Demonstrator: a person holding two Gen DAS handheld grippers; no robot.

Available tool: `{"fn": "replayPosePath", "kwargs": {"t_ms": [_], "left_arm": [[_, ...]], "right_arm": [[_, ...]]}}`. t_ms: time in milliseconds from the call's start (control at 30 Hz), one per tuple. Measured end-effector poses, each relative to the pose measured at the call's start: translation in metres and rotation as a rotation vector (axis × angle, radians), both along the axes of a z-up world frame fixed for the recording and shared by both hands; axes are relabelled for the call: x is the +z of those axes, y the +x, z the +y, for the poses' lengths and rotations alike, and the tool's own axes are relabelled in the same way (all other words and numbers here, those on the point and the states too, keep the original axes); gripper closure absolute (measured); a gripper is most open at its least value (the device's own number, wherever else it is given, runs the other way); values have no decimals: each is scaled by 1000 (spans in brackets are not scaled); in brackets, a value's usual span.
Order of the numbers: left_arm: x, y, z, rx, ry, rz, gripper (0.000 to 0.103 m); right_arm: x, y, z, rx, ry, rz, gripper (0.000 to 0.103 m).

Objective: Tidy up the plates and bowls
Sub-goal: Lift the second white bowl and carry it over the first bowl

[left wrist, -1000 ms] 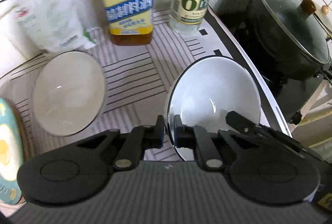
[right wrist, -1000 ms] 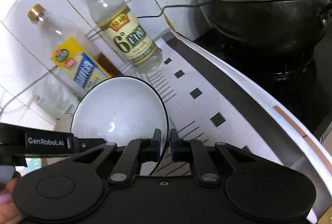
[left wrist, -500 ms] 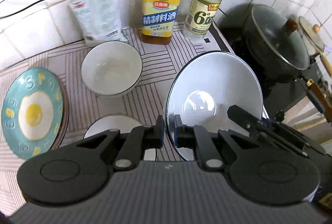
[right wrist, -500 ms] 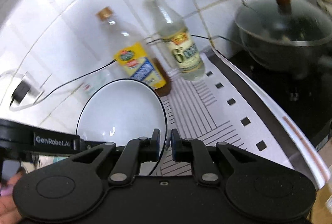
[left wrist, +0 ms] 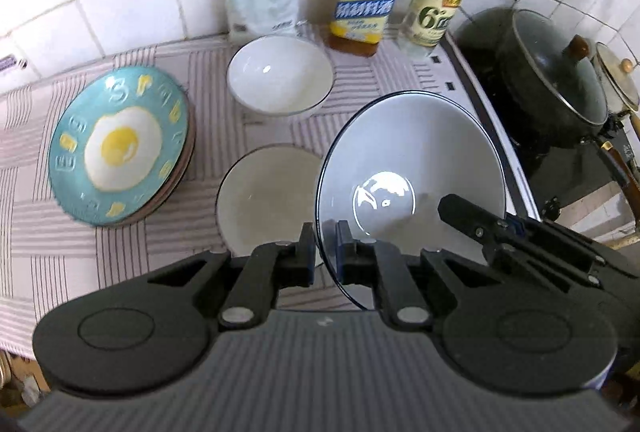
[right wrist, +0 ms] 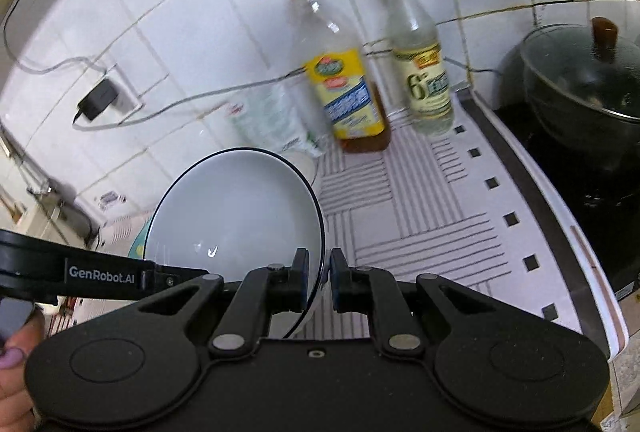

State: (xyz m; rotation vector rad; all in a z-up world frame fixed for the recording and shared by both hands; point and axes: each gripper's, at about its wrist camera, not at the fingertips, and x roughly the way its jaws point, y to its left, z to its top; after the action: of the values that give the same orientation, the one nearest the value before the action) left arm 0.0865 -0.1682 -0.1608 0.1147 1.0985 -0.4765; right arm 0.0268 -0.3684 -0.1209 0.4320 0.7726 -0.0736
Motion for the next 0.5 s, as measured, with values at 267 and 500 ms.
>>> {"fn": "replayPosePath", "kwargs": {"t_ms": [267, 500], "left_arm": [[-15, 3, 20, 65, 17, 53, 94], [-35, 23, 34, 116, 48, 136, 93]], "right_arm": [[-9, 9, 20, 66, 0, 68, 88], [-21, 32, 36, 122, -13, 107, 88]]}}
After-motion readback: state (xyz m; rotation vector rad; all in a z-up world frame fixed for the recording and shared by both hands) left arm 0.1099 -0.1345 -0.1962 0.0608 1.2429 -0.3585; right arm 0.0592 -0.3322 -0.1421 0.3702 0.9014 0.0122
